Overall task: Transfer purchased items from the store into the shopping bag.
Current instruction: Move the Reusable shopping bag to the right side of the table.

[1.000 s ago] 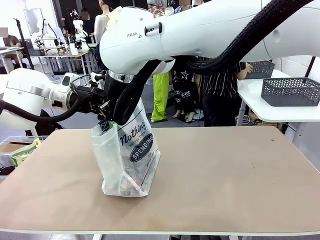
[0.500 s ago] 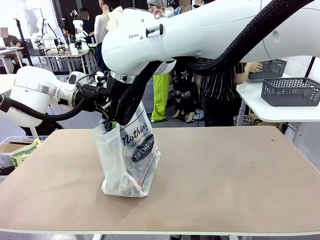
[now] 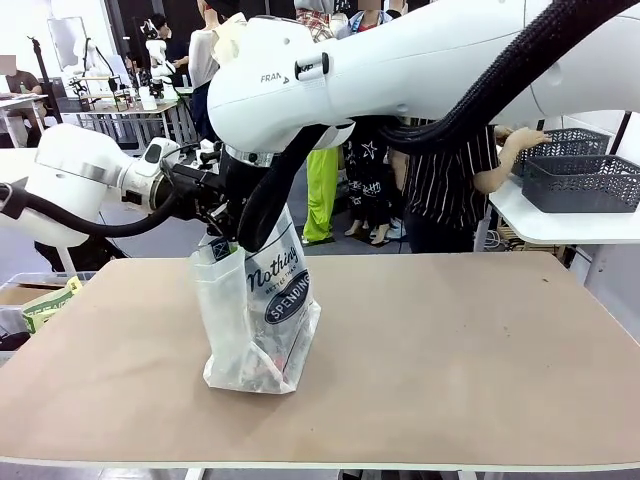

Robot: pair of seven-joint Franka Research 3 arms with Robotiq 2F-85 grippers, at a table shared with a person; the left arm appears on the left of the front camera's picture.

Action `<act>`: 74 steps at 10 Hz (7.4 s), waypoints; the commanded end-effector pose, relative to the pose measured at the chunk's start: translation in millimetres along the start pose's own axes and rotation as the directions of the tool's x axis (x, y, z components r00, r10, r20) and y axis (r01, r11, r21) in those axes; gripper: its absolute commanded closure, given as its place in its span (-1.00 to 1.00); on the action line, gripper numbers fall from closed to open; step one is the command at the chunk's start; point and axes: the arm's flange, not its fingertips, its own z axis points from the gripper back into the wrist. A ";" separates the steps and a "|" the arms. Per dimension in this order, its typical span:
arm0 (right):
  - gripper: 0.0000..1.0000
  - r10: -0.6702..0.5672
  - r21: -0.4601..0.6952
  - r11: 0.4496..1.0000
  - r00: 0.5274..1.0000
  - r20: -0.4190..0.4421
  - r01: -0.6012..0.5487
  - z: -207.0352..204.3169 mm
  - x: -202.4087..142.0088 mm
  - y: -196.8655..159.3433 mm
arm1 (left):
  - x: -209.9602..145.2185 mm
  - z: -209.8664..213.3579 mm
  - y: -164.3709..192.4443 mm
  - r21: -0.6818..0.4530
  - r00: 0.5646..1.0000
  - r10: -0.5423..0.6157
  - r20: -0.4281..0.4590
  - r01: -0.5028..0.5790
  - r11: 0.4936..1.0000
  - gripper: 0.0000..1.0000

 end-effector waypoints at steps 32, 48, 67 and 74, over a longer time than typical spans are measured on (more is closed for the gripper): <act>-0.20 -0.016 -0.028 0.999 0.991 0.130 0.020 14.0 -12.1 34.0 | 2.7 -52.7 3.5 0.229 0.993 0.099 0.065 -0.111 0.967 1.00; -1.00 -0.485 -0.068 0.837 0.795 0.364 0.542 120.5 -158.4 -51.6 | -5.6 -39.8 -2.8 0.282 0.992 0.075 0.099 -0.100 0.954 1.00; -1.00 -0.945 -0.150 0.225 0.253 0.208 0.963 189.1 -327.4 -269.5 | -3.0 -37.0 -57.7 0.632 0.987 -0.103 0.127 0.000 0.775 1.00; -1.00 -0.945 -0.150 0.225 0.253 0.208 0.963 189.1 -327.4 -269.5 | 0.0 113.7 -117.1 0.865 0.910 -0.167 0.380 -0.285 0.414 1.00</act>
